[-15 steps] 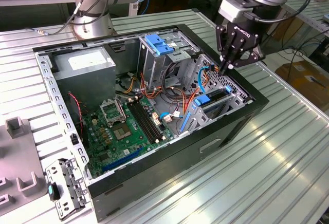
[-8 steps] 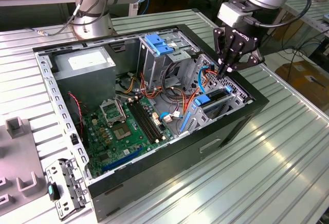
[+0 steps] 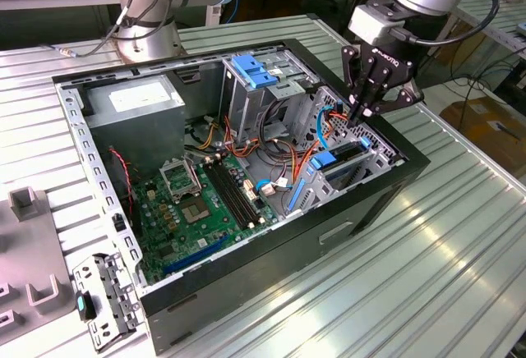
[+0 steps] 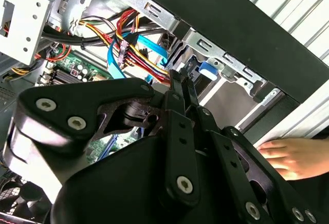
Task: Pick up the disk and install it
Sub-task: 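Insert the first disk wire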
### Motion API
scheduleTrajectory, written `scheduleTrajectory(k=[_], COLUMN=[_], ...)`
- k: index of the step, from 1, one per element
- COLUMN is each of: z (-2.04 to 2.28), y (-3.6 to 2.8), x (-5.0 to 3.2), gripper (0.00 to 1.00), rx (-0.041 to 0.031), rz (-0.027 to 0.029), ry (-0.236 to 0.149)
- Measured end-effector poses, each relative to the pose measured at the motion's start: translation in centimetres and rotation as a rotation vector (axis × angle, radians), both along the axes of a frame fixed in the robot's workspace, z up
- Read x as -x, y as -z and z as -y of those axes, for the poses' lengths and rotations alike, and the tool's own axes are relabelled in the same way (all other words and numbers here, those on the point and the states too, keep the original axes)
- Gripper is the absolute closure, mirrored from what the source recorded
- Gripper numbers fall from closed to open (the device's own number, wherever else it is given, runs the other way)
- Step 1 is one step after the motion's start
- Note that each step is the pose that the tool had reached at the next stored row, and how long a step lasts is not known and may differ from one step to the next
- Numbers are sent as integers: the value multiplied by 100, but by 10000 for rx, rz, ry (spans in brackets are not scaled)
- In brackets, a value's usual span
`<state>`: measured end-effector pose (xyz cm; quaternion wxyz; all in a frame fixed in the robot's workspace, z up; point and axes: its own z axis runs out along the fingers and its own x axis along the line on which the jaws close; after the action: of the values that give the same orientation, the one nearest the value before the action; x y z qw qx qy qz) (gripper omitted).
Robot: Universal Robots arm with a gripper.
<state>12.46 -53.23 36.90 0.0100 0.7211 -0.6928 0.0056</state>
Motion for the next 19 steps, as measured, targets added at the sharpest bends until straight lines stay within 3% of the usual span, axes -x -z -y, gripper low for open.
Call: scheduleTrajectory(k=[9, 15, 19], z=[0, 24, 42], y=[5, 104, 118], x=[26, 51, 64], gripper=[83, 83, 83], rx=[0, 0, -3], rz=[12, 56, 87], ry=[1, 71, 86])
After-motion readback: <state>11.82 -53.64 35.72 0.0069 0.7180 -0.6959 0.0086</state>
